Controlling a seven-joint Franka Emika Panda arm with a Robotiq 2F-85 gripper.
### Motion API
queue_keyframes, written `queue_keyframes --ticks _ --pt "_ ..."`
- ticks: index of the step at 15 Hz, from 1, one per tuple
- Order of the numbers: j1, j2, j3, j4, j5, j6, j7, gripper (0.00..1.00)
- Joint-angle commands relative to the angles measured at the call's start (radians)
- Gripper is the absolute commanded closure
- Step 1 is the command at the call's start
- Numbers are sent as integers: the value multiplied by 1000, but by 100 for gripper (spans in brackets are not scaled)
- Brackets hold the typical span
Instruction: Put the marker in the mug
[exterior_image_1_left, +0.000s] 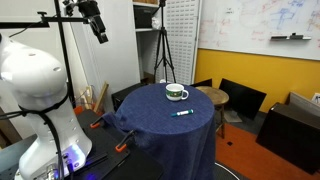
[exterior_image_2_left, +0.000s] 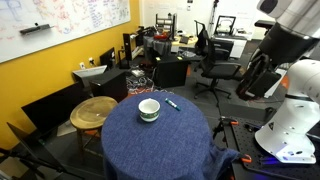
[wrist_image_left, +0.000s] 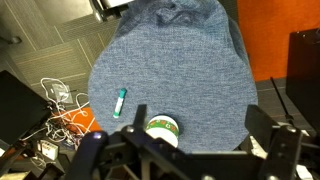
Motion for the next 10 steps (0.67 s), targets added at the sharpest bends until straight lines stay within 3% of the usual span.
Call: queue_keyframes --ticks 1,10 --pt "14 -4 -17 6 -27 -6 6 0" --pt "-6 -94 -113 28 -81 -35 -49 0"
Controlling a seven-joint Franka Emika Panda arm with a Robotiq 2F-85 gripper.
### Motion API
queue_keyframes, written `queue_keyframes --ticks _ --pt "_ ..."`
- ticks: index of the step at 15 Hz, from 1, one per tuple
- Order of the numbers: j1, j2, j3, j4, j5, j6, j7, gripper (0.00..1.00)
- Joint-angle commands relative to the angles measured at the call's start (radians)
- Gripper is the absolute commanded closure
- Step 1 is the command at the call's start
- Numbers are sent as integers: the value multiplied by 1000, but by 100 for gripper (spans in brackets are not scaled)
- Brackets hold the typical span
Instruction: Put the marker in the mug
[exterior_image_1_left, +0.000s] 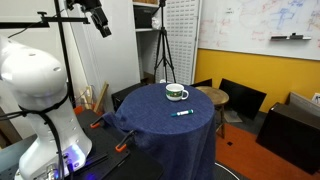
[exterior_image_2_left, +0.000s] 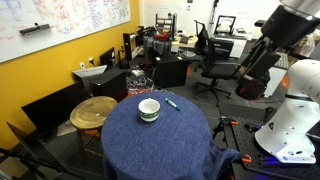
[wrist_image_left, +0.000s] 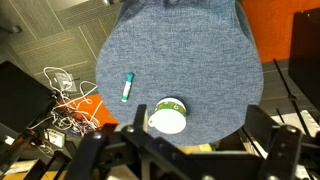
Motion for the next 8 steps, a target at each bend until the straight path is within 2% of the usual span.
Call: queue_keyframes --ticks 1,4,8 --pt "-13 -52 -67 21 -25 -38 -47 0" --pt "-38 -65 -131 66 -27 -102 -89 0" --pt "-84 -23 -181 186 -33 -239 -138 0"
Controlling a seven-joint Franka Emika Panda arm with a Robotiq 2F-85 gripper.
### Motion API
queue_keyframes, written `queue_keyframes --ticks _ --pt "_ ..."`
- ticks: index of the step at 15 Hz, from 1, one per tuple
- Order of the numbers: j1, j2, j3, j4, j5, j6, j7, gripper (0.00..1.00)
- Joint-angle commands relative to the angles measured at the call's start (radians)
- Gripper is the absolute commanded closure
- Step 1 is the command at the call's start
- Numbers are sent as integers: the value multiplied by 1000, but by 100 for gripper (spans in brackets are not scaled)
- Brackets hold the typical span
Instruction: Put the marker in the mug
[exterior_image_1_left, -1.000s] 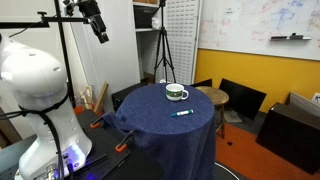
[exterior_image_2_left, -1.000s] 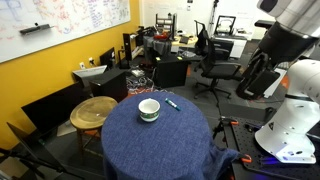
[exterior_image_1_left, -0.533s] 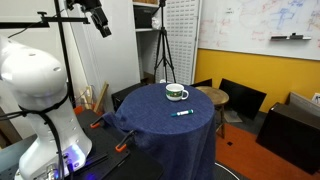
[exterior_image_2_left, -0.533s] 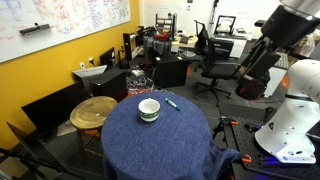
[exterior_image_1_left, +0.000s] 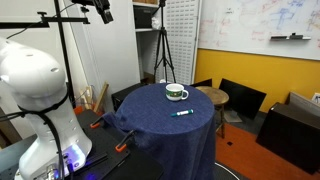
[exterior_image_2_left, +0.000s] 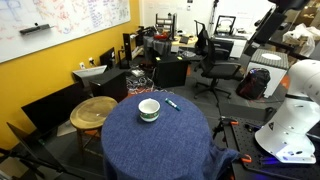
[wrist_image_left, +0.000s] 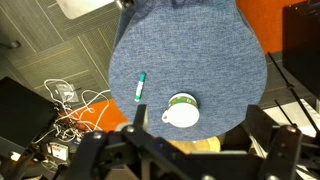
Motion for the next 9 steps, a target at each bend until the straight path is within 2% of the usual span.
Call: queue_keyframes --ticks 1,4,9 --pt "-52 58 -30 128 -15 -121 -50 0" --pt "-83 97 -54 194 -26 -163 -71 0" --pt "-109 162 -115 238 -71 -106 -134 0"
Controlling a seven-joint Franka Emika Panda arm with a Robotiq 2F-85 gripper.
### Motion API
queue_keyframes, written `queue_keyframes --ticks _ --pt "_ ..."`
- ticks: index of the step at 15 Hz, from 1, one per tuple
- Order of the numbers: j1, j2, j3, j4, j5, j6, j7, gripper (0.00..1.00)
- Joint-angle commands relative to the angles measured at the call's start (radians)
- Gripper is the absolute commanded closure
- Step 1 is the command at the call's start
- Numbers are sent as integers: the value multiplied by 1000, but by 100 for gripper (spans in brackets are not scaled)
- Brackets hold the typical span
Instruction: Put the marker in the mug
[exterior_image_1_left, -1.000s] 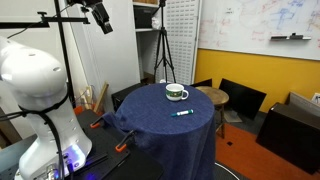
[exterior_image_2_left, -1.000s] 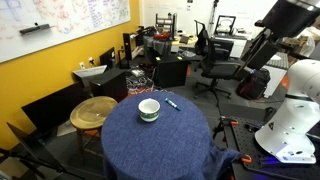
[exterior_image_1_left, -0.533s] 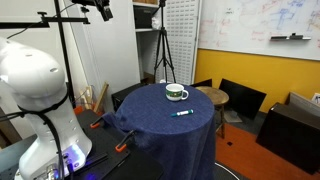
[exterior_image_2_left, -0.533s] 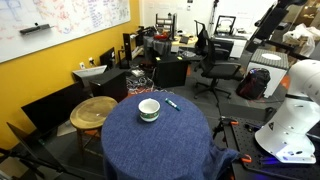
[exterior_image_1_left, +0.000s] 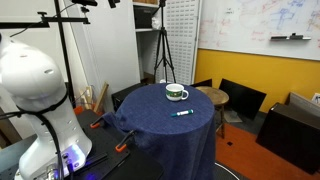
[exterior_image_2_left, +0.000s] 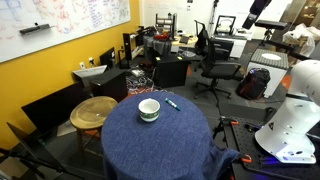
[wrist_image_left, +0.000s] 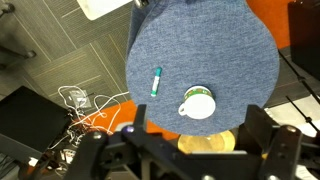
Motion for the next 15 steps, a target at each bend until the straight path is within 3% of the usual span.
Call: queue_keyframes --ticks 1,15 --pt "-20 82 -51 60 -35 27 -68 0" --pt "-65 228 -249 -2 -68 388 -251 0"
